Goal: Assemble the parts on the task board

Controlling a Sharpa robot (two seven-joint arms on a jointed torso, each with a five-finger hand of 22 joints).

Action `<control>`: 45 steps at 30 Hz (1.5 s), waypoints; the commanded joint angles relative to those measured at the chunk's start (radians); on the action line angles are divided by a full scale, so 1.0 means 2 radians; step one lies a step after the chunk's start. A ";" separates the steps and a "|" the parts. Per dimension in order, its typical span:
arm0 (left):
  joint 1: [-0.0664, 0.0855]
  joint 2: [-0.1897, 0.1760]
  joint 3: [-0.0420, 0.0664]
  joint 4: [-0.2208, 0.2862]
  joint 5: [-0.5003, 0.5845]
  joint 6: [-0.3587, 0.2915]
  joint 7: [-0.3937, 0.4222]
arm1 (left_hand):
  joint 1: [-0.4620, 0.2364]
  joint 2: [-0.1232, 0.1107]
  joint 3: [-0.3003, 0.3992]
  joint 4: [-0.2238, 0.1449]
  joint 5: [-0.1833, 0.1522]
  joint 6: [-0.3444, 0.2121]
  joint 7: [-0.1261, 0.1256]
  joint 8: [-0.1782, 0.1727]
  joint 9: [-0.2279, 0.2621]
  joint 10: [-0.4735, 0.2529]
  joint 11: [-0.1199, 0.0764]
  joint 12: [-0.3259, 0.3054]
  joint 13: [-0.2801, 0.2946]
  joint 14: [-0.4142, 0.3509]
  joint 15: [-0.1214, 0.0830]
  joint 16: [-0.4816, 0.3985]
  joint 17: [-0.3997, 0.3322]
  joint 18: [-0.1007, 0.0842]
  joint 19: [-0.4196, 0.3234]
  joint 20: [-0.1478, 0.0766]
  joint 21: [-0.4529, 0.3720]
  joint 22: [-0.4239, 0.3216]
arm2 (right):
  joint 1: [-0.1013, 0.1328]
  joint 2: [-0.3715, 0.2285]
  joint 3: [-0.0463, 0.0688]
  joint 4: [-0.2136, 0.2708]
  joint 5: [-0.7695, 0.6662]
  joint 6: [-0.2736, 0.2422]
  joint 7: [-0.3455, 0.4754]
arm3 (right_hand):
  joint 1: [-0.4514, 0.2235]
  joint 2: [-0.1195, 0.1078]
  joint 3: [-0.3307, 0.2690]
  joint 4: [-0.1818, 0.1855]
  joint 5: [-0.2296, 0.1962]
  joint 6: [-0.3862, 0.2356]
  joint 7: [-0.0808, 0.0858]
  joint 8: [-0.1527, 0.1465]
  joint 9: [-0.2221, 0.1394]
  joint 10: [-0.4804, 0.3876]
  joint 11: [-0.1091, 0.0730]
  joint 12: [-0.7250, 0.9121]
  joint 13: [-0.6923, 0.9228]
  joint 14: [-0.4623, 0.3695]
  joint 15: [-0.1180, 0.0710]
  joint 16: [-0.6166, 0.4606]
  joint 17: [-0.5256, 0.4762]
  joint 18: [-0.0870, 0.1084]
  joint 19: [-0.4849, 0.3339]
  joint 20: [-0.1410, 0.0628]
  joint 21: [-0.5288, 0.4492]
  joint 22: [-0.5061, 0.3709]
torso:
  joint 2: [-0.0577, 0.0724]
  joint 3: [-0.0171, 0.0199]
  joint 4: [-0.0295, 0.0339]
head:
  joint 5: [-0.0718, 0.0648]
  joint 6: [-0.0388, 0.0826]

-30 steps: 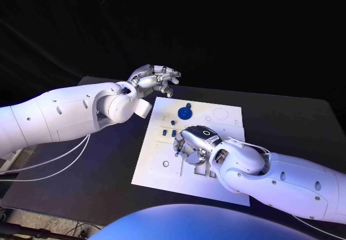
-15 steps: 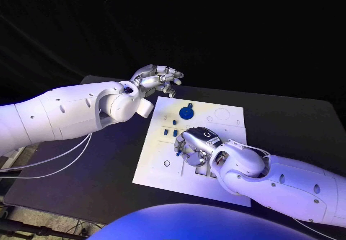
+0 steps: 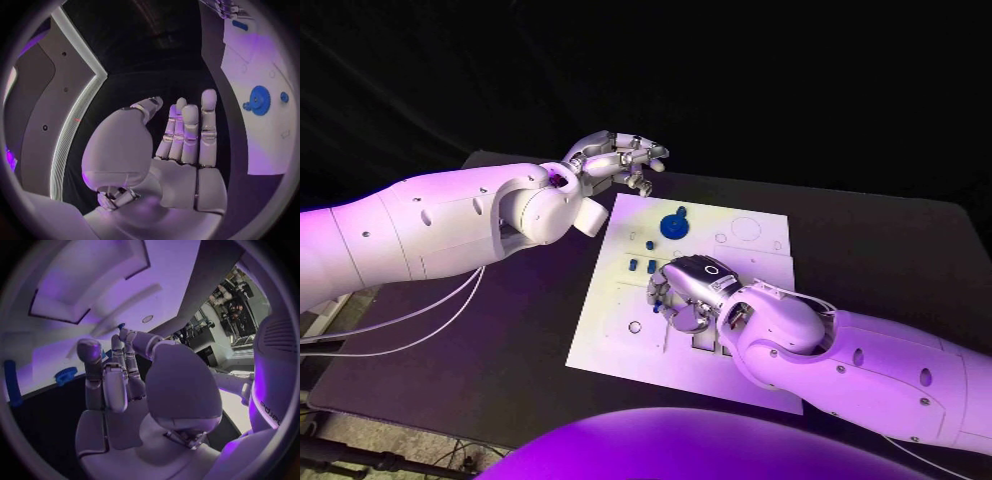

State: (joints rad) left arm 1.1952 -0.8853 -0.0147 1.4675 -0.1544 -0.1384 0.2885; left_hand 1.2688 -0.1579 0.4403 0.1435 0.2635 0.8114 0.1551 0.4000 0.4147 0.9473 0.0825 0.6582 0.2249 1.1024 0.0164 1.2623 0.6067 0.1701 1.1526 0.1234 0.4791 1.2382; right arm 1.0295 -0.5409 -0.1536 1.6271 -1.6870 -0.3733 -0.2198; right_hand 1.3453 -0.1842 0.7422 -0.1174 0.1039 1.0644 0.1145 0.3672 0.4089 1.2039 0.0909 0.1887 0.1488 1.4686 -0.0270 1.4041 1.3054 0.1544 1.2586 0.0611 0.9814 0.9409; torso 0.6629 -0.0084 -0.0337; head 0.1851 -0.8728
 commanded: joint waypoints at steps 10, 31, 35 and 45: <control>0.001 0.000 0.000 0.000 -0.002 0.012 -0.004 | 0.003 -0.001 -0.002 0.003 0.001 -0.004 0.001 0.000 0.001 0.000 0.002 -0.003 -0.001 -0.001 0.002 -0.004 -0.001 0.003 0.001 0.001 -0.002 -0.001 | -0.002 0.003 -0.003 0.000 -0.001 0.041 0.014 | -0.015 0.003 -0.001 0.000 0.005 -0.011 0.006 -0.012 0.005 0.006 -0.017 -0.004 0.049 0.026 0.002 0.003 -0.002 -0.002 -0.010 0.004 -0.002 0.001 | 0.000 0.0001 -0.0004 | -0.001 0.000; 0.001 -0.003 0.000 0.000 -0.003 0.018 -0.011 | 0.002 0.000 -0.003 0.006 -0.001 -0.006 0.002 0.000 0.001 -0.001 0.003 -0.003 -0.001 -0.002 0.003 -0.004 -0.002 0.003 0.000 0.002 -0.002 -0.001 | 0.005 -0.038 -0.003 0.026 0.004 -0.014 0.015 | -0.023 -0.015 -0.029 -0.012 0.017 -0.080 0.038 -0.063 -0.014 -0.136 0.023 -0.049 -0.002 -0.004 0.036 -0.020 -0.051 0.015 -0.080 0.039 -0.079 -0.060 | 0.000 0.0000 -0.0003 | -0.002 0.000; 0.000 -0.007 0.000 0.002 -0.005 0.020 -0.011 | 0.002 0.000 -0.003 0.006 -0.001 -0.006 0.002 0.000 0.001 -0.001 0.003 -0.003 -0.001 -0.002 0.003 -0.004 -0.002 0.003 0.000 0.002 -0.002 -0.001 | 0.020 -0.073 0.000 0.052 0.021 -0.018 0.013 | -0.024 -0.013 -0.032 -0.011 0.019 -0.073 0.038 -0.060 -0.015 -0.129 0.022 -0.038 -0.004 -0.003 0.035 -0.017 -0.049 0.015 -0.080 0.039 -0.077 -0.059 | 0.000 -0.0002 -0.0003 | -0.005 0.000; 0.000 -0.007 -0.001 -0.002 -0.006 0.022 -0.012 | 0.002 0.000 -0.003 0.006 -0.001 -0.006 0.002 0.000 0.001 -0.001 0.003 -0.003 -0.001 -0.002 0.003 -0.004 -0.002 0.003 0.000 0.002 -0.002 -0.001 | 0.067 -0.145 0.005 0.077 0.077 0.018 0.005 | -0.049 -0.019 -0.040 0.001 0.023 -0.067 0.032 -0.059 -0.019 -0.107 0.016 -0.018 -0.012 0.010 0.032 -0.002 -0.033 0.011 -0.059 0.036 -0.061 -0.042 | -0.001 -0.0003 -0.0015 | -0.013 0.000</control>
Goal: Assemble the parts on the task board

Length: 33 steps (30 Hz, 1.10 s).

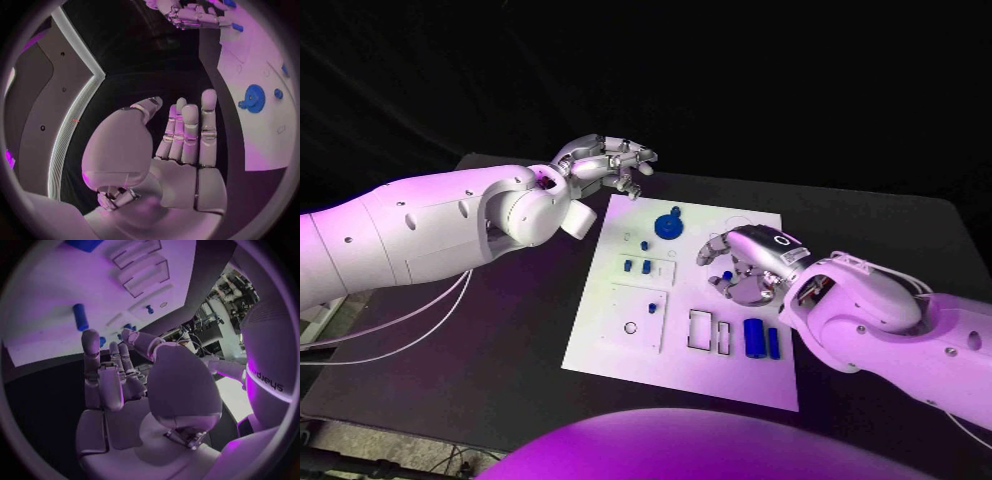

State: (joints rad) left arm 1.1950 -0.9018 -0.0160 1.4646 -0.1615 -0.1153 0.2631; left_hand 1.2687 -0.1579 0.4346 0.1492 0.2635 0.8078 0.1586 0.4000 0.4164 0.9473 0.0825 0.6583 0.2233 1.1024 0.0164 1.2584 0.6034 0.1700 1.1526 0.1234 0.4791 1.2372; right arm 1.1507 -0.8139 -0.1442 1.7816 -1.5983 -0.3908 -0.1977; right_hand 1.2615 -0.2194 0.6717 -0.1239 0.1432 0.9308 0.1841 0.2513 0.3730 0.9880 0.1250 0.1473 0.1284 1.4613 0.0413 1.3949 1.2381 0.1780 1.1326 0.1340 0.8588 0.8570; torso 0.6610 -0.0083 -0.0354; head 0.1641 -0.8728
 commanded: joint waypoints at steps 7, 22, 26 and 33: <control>0.000 0.002 -0.001 -0.002 -0.003 0.011 0.001 | 0.002 0.000 0.000 0.003 -0.001 -0.004 0.000 0.000 0.001 -0.001 0.003 -0.003 0.000 -0.002 0.003 -0.002 0.000 0.003 0.000 0.002 -0.002 -0.001 | 0.016 -0.022 0.000 -0.021 0.023 0.076 -0.012 | -0.001 0.000 -0.080 0.019 -0.002 -0.023 -0.007 -0.011 -0.010 -0.022 -0.001 0.008 -0.015 0.008 -0.001 0.003 -0.008 0.000 0.004 0.002 -0.030 -0.022 | 0.001 0.0002 0.0000 | -0.004 0.000; 0.000 0.003 -0.001 -0.003 -0.003 0.012 0.000 | 0.002 0.000 0.000 0.003 -0.001 -0.004 0.000 0.000 0.001 -0.001 0.003 -0.003 0.000 -0.002 0.003 -0.002 0.000 0.003 0.000 0.002 -0.002 -0.001 | 0.010 0.000 -0.003 -0.051 0.007 0.096 -0.010 | 0.016 0.013 -0.098 0.026 -0.006 -0.018 -0.008 -0.008 -0.014 -0.017 -0.002 0.024 -0.018 0.010 -0.003 0.008 -0.005 -0.001 0.015 0.000 -0.030 -0.019 | 0.001 -0.0001 0.0002 | -0.004 0.000; 0.000 0.003 -0.001 -0.003 -0.003 0.012 0.000 | 0.002 0.000 0.000 0.003 -0.001 -0.004 0.000 0.000 0.001 -0.001 0.003 -0.003 0.000 -0.002 0.003 -0.002 0.000 0.003 0.000 0.002 -0.002 -0.001 | 0.009 0.005 -0.003 -0.054 0.009 0.100 -0.009 | 0.015 0.015 -0.090 0.029 -0.007 -0.010 -0.008 -0.005 -0.015 -0.001 -0.005 0.033 -0.018 0.013 -0.005 0.011 -0.001 -0.003 0.026 -0.003 -0.021 -0.010 | 0.001 -0.0003 0.0003 | -0.004 0.000; 0.000 0.003 -0.001 -0.003 -0.003 0.013 0.000 | 0.002 0.000 0.000 0.003 -0.001 -0.004 0.000 0.000 0.001 -0.001 0.003 -0.003 0.000 -0.002 0.003 -0.002 0.000 0.003 0.000 0.002 -0.002 -0.001 | 0.006 0.011 -0.004 -0.058 0.012 0.109 -0.007 | 0.005 0.015 -0.060 0.040 -0.014 0.011 -0.011 0.001 -0.016 0.037 -0.011 0.039 -0.017 0.019 -0.010 0.015 0.004 -0.008 0.045 -0.009 -0.003 0.010 | 0.000 -0.0002 0.0001 | -0.004 0.000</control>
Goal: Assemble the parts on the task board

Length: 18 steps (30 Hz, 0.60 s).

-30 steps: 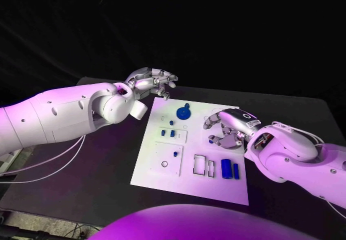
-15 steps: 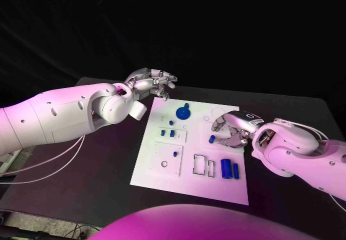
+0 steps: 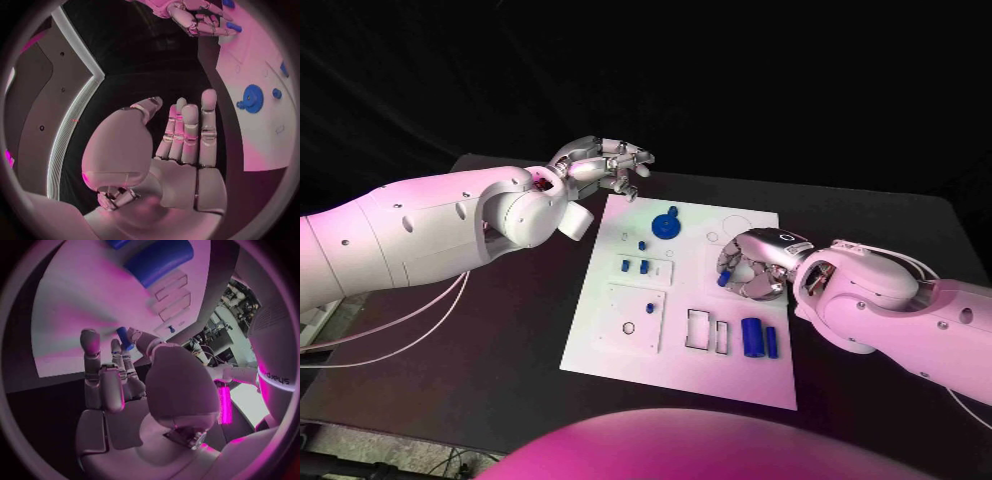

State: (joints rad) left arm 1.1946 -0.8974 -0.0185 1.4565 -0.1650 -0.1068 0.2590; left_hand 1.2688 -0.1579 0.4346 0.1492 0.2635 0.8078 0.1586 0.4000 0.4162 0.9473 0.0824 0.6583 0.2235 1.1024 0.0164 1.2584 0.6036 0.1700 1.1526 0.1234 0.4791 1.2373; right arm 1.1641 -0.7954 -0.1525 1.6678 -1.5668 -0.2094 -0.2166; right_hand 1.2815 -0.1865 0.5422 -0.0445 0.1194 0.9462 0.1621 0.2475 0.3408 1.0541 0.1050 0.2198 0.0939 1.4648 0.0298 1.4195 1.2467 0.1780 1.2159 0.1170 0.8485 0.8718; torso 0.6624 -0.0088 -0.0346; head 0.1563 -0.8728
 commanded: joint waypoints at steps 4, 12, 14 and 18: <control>0.000 0.001 0.000 0.000 -0.001 0.009 0.001 | 0.002 0.000 0.000 0.003 -0.001 -0.004 0.000 0.000 0.001 -0.001 0.003 -0.003 -0.001 -0.002 0.003 -0.002 -0.001 0.003 0.000 0.002 -0.002 -0.001 | -0.002 0.004 0.000 -0.002 -0.003 0.019 0.003 | -0.008 -0.002 0.013 0.004 -0.002 0.009 -0.001 0.005 0.000 0.013 -0.003 0.001 0.001 0.019 -0.006 0.004 0.002 -0.009 0.007 -0.002 0.006 0.006 | 0.000 0.0002 -0.0005 | 0.000 0.000; 0.000 0.001 0.000 0.000 -0.001 0.010 0.001 | 0.003 0.001 -0.001 0.005 -0.003 -0.006 0.000 0.001 0.002 -0.002 0.003 -0.004 -0.001 -0.003 0.003 -0.003 -0.001 0.004 -0.001 0.002 -0.003 -0.001 | -0.003 0.010 -0.001 -0.005 -0.003 0.012 0.000 | -0.011 -0.003 0.018 0.008 -0.004 0.010 -0.002 0.005 0.000 0.018 -0.004 0.000 0.001 0.019 -0.007 0.004 0.002 -0.009 0.010 -0.003 0.008 0.009 | 0.000 0.0002 -0.0004 | 0.000 0.000; 0.000 0.001 0.000 0.000 -0.001 0.010 0.001 | 0.003 0.001 -0.001 0.005 -0.003 -0.006 0.000 0.001 0.002 -0.002 0.003 -0.004 -0.001 -0.003 0.003 -0.003 -0.001 0.004 -0.001 0.002 -0.003 -0.001 | -0.003 0.010 -0.001 -0.006 -0.005 0.008 -0.004 | -0.013 -0.003 0.020 0.009 -0.005 0.010 -0.002 0.005 0.000 0.021 -0.004 0.000 0.001 0.020 -0.007 0.005 0.003 -0.009 0.010 -0.003 0.009 0.010 | 0.000 0.0003 -0.0002 | 0.000 0.000; 0.000 0.000 0.000 0.000 -0.001 0.010 0.000 | 0.003 0.001 -0.001 0.005 -0.003 -0.006 0.000 0.001 0.002 -0.002 0.003 -0.004 -0.001 -0.003 0.003 -0.003 -0.001 0.004 -0.001 0.002 -0.003 -0.001 | -0.004 0.011 -0.001 -0.007 -0.008 -0.007 -0.012 | -0.006 0.009 0.035 0.013 -0.010 0.023 -0.008 0.012 0.004 0.038 -0.010 0.003 0.005 0.021 -0.012 0.007 0.007 -0.011 0.017 -0.006 0.016 0.017 | 0.000 0.0001 -0.0002 | 0.000 0.000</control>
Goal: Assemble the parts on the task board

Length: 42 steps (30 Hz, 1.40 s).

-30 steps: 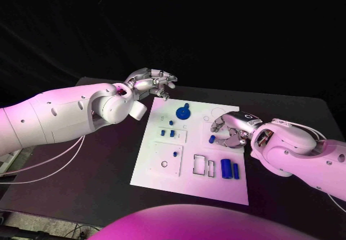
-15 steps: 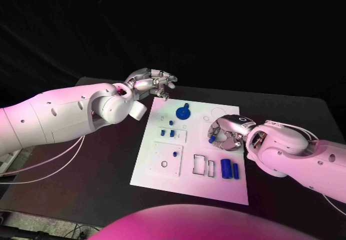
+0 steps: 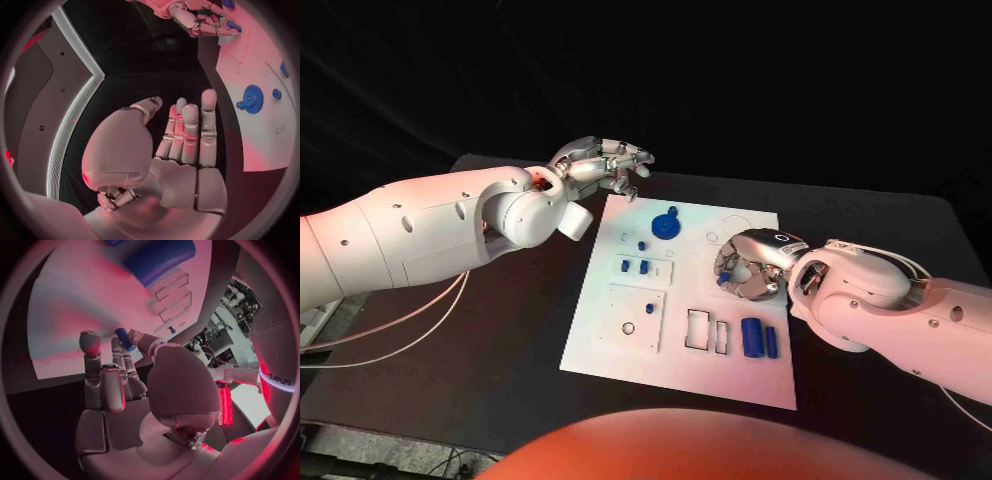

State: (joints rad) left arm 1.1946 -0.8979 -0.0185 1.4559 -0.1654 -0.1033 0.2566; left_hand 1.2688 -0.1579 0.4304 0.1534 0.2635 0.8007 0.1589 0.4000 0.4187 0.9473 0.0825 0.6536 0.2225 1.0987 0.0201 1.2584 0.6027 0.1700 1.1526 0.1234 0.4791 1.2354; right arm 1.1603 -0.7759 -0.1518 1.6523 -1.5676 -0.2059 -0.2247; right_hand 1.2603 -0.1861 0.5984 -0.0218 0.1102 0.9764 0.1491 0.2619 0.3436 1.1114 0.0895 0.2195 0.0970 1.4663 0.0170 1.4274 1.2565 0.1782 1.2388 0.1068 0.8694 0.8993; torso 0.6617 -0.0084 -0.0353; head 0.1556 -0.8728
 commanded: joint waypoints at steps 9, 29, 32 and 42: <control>0.000 0.000 0.000 0.001 -0.001 0.011 -0.001 | 0.003 0.001 0.001 0.003 -0.003 -0.002 0.000 0.001 0.000 -0.002 0.003 -0.001 0.000 -0.001 0.001 -0.003 0.000 0.004 -0.001 0.002 -0.003 0.000 | -0.002 -0.004 -0.001 0.005 -0.012 -0.045 -0.017 | 0.016 0.027 0.038 0.001 -0.019 0.034 -0.016 0.034 0.029 0.050 -0.019 0.014 0.020 0.023 -0.019 0.008 0.010 -0.013 0.015 -0.014 0.019 0.020 | 0.000 -0.0002 -0.0002 | 0.000 0.000; 0.000 0.005 0.000 -0.007 -0.002 0.016 -0.001 | 0.003 0.001 0.000 0.004 -0.003 -0.003 0.000 0.002 0.001 -0.002 0.003 -0.001 -0.001 -0.001 0.002 -0.003 -0.001 0.004 -0.002 0.002 -0.004 -0.001 | 0.015 -0.024 0.006 0.088 0.014 -0.072 -0.006 | 0.017 0.019 0.045 -0.004 -0.018 0.032 -0.016 0.040 0.039 0.051 -0.019 0.011 0.024 0.023 -0.020 0.007 0.008 -0.014 0.014 -0.016 0.018 0.021 | -0.001 0.0000 -0.0006 | 0.003 0.000; 0.000 0.008 0.000 -0.010 -0.002 0.017 -0.001 | 0.004 0.001 0.000 0.004 -0.003 -0.004 0.000 0.002 0.001 -0.002 0.003 -0.002 -0.001 -0.002 0.002 -0.004 -0.001 0.004 -0.002 0.002 -0.005 -0.001 | 0.009 -0.003 0.006 0.091 0.012 -0.072 0.000 | 0.016 0.018 0.048 -0.005 -0.014 0.030 -0.016 0.040 0.041 0.051 -0.019 0.010 0.025 0.023 -0.020 0.007 0.008 -0.014 0.014 -0.016 0.018 0.022 | -0.001 0.0000 -0.0010 | 0.005 0.000; -0.001 0.018 0.000 -0.016 -0.002 0.021 -0.001 | 0.004 0.001 0.000 0.004 -0.003 -0.004 0.000 0.002 0.001 -0.002 0.003 -0.002 -0.001 -0.003 0.002 -0.004 -0.003 0.004 -0.002 0.002 -0.004 -0.001 | -0.022 0.069 0.003 0.079 -0.005 -0.063 0.019 | 0.017 0.017 0.051 -0.007 -0.009 0.027 -0.014 0.040 0.043 0.049 -0.018 0.008 0.027 0.022 -0.020 0.006 0.007 -0.014 0.014 -0.016 0.018 0.022 | 0.000 -0.0007 0.0001 | 0.014 0.000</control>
State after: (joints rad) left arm 1.1932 -0.8656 -0.0189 1.4232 -0.1676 -0.0830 0.2495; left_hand 1.2687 -0.1579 0.4305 0.1533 0.2635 0.8007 0.1588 0.4000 0.4195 0.9437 0.0860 0.6536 0.2217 1.0987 0.0201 1.2545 0.5975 0.1700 1.1526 0.1235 0.4746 1.2342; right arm 1.1201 -0.6419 -0.1453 1.8135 -1.5521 -0.3422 -0.2182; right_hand 1.2860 -0.1510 0.6947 -0.0332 0.0854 1.0271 0.1263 0.3177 0.3647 1.1904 0.0705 0.2389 0.1487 1.4667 -0.0182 1.4390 1.2702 0.1622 1.2699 0.0787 0.9080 0.9425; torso 0.6609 -0.0089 -0.0349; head 0.1791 -0.8728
